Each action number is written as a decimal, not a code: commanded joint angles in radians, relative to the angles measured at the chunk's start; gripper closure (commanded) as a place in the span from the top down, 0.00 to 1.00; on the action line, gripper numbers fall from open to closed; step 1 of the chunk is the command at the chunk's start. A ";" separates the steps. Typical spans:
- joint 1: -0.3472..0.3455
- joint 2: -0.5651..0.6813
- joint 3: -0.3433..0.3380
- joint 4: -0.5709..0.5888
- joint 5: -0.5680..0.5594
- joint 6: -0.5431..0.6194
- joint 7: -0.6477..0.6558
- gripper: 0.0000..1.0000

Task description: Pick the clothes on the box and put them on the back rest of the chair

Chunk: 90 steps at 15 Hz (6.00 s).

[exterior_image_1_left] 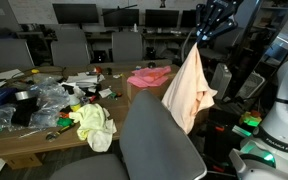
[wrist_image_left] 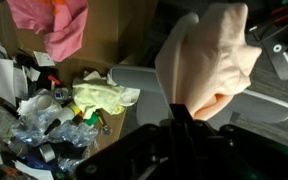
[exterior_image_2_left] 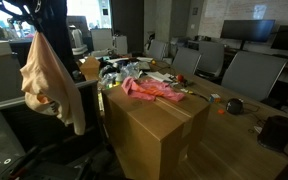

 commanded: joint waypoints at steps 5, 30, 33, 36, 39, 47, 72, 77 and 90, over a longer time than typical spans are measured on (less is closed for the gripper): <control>0.068 0.095 0.060 0.032 0.139 0.122 0.207 0.00; 0.103 0.638 0.253 0.431 0.206 0.045 0.374 0.00; 0.069 0.704 0.261 0.408 0.121 0.036 0.392 0.00; 0.046 0.753 0.260 0.397 0.047 0.019 0.406 0.00; 0.029 0.772 0.258 0.391 -0.020 -0.001 0.417 0.28; -0.063 0.691 0.204 0.319 -0.206 0.045 0.465 0.88; -0.481 1.106 -0.256 0.621 0.243 0.254 0.439 1.00; -0.495 1.242 -0.251 0.676 0.165 0.279 0.534 1.00; -0.578 1.392 -0.161 0.775 0.302 0.154 0.503 1.00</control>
